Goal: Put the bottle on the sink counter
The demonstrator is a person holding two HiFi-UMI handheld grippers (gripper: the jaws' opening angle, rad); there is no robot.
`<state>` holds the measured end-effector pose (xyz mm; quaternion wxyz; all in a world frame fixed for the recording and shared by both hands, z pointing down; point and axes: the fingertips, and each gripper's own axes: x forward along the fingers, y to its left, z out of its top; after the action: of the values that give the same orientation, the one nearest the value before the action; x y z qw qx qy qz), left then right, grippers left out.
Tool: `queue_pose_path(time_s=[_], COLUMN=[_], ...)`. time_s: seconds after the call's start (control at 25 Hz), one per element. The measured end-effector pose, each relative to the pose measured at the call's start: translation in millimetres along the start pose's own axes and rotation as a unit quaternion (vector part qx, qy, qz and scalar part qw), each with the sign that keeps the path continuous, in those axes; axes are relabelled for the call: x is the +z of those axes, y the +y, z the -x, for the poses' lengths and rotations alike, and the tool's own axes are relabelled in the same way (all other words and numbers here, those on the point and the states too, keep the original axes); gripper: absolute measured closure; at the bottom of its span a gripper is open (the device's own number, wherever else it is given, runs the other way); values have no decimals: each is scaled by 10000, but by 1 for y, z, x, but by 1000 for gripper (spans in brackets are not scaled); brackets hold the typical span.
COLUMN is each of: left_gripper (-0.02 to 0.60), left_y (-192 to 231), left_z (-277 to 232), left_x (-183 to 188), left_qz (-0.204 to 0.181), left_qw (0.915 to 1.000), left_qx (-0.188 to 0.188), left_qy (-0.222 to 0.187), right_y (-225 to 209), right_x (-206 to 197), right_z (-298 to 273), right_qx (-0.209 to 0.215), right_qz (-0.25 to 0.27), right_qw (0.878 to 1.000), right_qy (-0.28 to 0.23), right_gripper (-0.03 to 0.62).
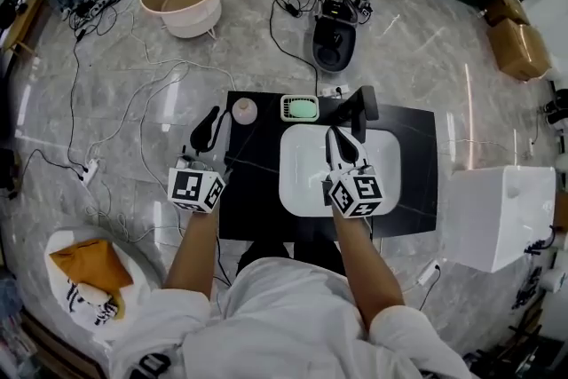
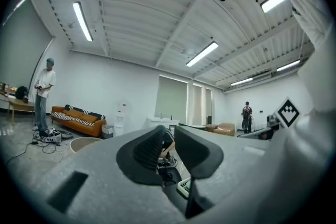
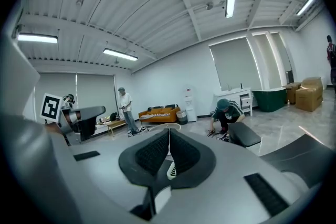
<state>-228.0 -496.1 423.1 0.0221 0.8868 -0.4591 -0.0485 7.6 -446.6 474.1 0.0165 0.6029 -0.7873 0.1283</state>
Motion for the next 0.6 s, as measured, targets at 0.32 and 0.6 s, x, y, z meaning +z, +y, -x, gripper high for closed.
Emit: queue_pose_path(time_s=[0.32,0.6], left_gripper=[545,566], left_y=[-59,-127], left_z=[28,60], left_x=[23,27], left_qz=[43,-122], left_qw=[9997,9998], left_qx=[-189,-132], left_qy=[-123,72], right_y=[-22,-53], right_x=[50,67], right_z=[49,119], right_qx=[-152,-124], right_qz=[353,487], right_qw=[9984,9972], right_qy=[-406,-550], right_gripper=[579,579])
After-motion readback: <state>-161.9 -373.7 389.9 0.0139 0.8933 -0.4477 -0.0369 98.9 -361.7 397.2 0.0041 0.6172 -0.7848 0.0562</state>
